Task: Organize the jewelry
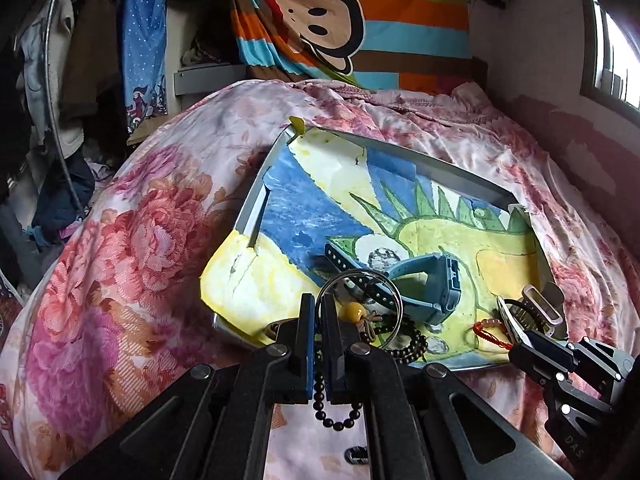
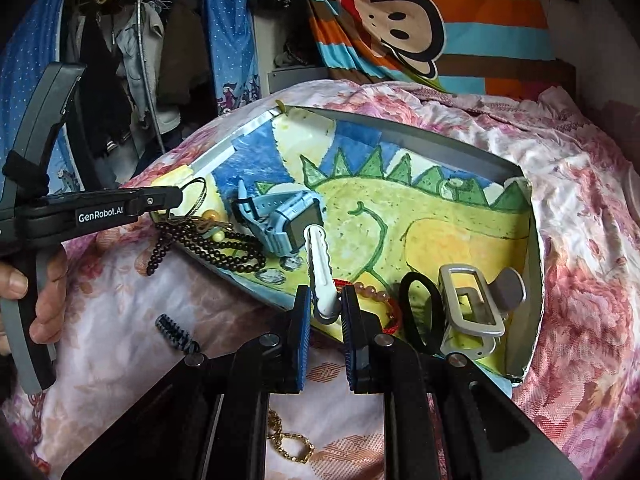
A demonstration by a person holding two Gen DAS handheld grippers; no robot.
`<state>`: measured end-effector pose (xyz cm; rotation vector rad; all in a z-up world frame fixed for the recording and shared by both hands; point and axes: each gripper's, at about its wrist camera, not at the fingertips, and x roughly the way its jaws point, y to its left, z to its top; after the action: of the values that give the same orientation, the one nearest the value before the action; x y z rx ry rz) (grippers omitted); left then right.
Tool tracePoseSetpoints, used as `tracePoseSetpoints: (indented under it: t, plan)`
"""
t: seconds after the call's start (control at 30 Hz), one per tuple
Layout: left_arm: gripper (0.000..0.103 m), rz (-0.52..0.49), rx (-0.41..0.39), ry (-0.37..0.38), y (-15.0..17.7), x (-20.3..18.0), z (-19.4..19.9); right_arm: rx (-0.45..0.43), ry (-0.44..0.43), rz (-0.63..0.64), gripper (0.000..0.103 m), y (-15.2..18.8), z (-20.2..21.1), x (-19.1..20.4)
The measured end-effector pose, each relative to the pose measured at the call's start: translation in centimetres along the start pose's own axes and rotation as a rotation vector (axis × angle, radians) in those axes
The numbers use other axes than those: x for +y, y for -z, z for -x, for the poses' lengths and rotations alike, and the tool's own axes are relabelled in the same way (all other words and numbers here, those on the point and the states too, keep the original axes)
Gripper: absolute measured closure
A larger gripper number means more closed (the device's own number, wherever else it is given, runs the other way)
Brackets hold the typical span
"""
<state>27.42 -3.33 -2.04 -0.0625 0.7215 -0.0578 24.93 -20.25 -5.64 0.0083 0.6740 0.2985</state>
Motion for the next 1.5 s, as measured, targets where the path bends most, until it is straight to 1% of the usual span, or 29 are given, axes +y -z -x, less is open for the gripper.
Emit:
tracePoseSetpoints:
  t: [0.13, 0.33, 0.43, 0.5, 0.57, 0.63, 0.67, 0.7, 0.73, 0.77, 0.8, 0.83, 0.87, 0.9, 0.93, 1.0, 1.03, 1.07, 1.13, 1.2, 1.3, 1.43, 1.5]
  plan:
    - [0.099, -0.013, 0.021, -0.042, 0.1, -0.3, -0.6, 0.007, 0.004, -0.022, 0.089, 0.2, -0.5, -0.4]
    - [0.099, -0.020, 0.039, -0.038, 0.1, -0.5, -0.9, 0.006, 0.017, -0.023, 0.088, 0.2, -0.5, -0.3]
    - [0.099, -0.006, 0.050, -0.005, 0.1, -0.4, -0.9, -0.005, 0.021, -0.029, 0.081, 0.1, -0.2, -0.4]
    - [0.099, -0.001, 0.054, 0.004, 0.1, -0.4, -0.9, -0.027, 0.031, -0.031, 0.071, 0.0, 0.4, -0.5]
    - [0.099, 0.005, 0.056, 0.017, 0.1, -0.4, -0.8, -0.050, 0.041, -0.031, 0.067, -0.1, 1.1, -0.5]
    - [0.099, 0.011, 0.052, 0.028, 0.1, -0.3, -0.4, -0.082, 0.057, -0.033, 0.066, -0.4, 2.0, -0.4]
    - [0.094, 0.012, 0.046, 0.035, 0.0, -0.4, -0.1, -0.104, 0.068, -0.037, 0.065, -0.5, 2.7, -0.4]
    - [0.089, 0.012, 0.039, 0.038, 0.0, -0.4, 0.3, -0.118, 0.075, -0.040, 0.062, -0.5, 3.3, -0.4]
    - [0.073, 0.011, 0.026, 0.039, 0.0, -0.4, 0.7, -0.136, 0.084, -0.043, 0.060, -0.7, 4.0, -0.5]
    - [0.055, 0.011, 0.004, 0.037, -0.1, -0.4, 1.3, -0.157, 0.093, -0.046, 0.055, -0.8, 4.7, -0.4]
    - [0.047, 0.010, -0.029, 0.033, -0.1, -0.4, 2.2, -0.186, 0.106, -0.048, 0.052, -0.9, 5.6, -0.4]
    - [0.039, 0.010, -0.060, 0.029, 0.0, -0.4, 3.0, -0.207, 0.114, -0.048, 0.051, -1.0, 6.4, -0.3]
    - [0.039, 0.008, -0.081, 0.027, -0.1, -0.4, 3.6, -0.221, 0.118, -0.048, 0.050, -1.2, 6.9, -0.2]
    - [0.039, 0.007, -0.094, 0.033, -0.1, -0.4, 4.3, -0.242, 0.123, -0.050, 0.046, -1.4, 7.8, -0.1]
    - [0.036, 0.008, -0.100, 0.041, -0.2, -0.3, 4.7, -0.262, 0.124, -0.053, 0.043, -1.5, 8.6, -0.1]
    - [0.026, 0.018, -0.129, 0.055, -0.1, -0.2, 6.1, -0.310, 0.126, -0.062, 0.034, -1.6, 10.6, 0.1]
    - [0.018, 0.025, -0.158, 0.058, 0.1, -0.1, 7.0, -0.322, 0.126, -0.065, 0.031, -1.6, 11.2, 0.2]
    - [0.013, 0.028, -0.177, 0.060, 0.2, -0.1, 7.6, -0.339, 0.126, -0.069, 0.025, -1.6, 11.9, 0.3]
    - [0.011, 0.031, -0.210, 0.075, 0.4, -0.2, 8.9, -0.372, 0.130, -0.076, 0.022, -1.3, 13.5, 0.5]
    - [0.007, 0.034, -0.233, 0.088, 0.5, -0.3, 10.3, -0.385, 0.130, -0.078, 0.018, -1.1, 14.5, 0.7]
    - [0.001, 0.037, -0.275, 0.088, 1.2, -0.5, 12.1, -0.408, 0.136, -0.069, 0.012, -0.4, 16.2, 1.3]
    - [0.000, 0.023, -0.312, 0.089, 2.3, -0.6, 14.2, -0.418, 0.138, -0.045, 0.010, 0.9, 18.2, 2.1]
    - [0.000, 0.014, -0.323, 0.088, 2.9, -0.6, 15.2, -0.418, 0.145, -0.030, 0.006, 1.7, 19.2, 2.5]
